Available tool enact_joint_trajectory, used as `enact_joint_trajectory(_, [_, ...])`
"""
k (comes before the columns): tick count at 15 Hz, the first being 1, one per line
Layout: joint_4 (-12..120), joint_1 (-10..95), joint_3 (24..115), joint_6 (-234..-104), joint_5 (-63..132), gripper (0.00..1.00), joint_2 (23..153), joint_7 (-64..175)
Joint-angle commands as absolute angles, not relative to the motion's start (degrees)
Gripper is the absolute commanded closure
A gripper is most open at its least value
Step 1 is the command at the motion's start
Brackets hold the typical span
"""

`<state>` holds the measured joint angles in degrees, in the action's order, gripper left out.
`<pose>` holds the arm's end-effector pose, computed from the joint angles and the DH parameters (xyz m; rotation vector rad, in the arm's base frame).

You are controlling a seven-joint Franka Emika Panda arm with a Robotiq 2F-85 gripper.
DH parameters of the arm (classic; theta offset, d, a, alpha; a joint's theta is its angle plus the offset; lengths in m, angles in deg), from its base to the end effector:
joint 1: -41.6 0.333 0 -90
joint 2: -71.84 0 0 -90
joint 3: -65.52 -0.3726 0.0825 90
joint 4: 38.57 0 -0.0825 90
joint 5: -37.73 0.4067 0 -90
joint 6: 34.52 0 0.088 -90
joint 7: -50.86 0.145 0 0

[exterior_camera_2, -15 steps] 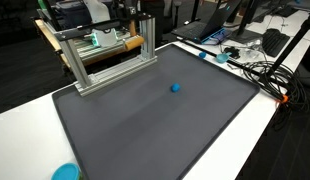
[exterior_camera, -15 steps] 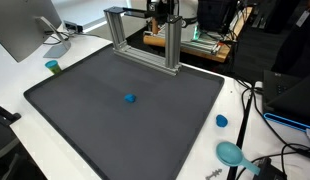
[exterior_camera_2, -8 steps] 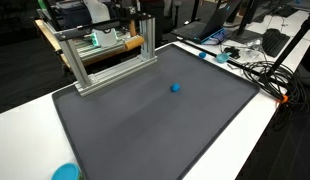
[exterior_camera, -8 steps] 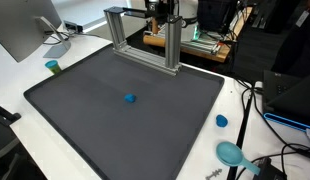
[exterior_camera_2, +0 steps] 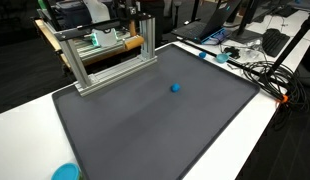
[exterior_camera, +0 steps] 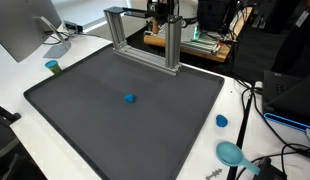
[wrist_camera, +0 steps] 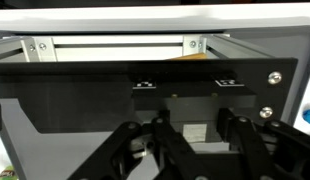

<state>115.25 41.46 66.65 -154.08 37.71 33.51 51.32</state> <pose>0.3343 -0.0073 0.4375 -3.1278 0.0410 -0.1111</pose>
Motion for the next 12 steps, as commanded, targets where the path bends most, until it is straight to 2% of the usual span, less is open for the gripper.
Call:
enact_joint_trajectory(1, [115.22, 40.33, 63.84, -153.46, 35.07, 0.78, 32.41, 53.61])
enact_joint_trajectory(2, [115.21, 40.32, 63.52, -153.37, 34.83, 0.58, 32.32, 53.84])
enact_joint_trajectory(3, [115.19, 40.38, 63.32, -153.4, 34.68, 0.78, 32.4, 54.01])
enact_joint_trajectory(12, [115.07, 41.23, 64.56, -153.26, 36.25, 0.78, 33.59, 52.7])
